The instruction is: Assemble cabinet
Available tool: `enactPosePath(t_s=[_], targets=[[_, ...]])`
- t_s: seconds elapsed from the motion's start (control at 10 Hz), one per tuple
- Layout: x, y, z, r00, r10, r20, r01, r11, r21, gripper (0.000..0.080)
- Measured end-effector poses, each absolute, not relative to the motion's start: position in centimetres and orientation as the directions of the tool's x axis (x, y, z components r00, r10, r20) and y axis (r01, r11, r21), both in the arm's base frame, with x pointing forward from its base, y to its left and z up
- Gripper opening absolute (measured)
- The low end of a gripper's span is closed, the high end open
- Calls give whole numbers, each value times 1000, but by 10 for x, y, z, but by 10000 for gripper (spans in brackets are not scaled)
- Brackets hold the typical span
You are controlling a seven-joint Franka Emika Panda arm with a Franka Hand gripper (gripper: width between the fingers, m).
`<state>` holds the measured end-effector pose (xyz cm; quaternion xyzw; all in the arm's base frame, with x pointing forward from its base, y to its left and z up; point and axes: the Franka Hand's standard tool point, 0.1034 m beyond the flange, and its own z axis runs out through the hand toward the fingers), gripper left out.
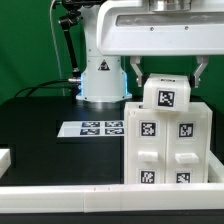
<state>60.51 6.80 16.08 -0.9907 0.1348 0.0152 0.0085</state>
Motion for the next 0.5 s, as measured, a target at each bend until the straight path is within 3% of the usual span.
enactPosePath(t_s=[0.5], targets=[[607,75,161,822,-568,-40,-569,-821,-31,560]])
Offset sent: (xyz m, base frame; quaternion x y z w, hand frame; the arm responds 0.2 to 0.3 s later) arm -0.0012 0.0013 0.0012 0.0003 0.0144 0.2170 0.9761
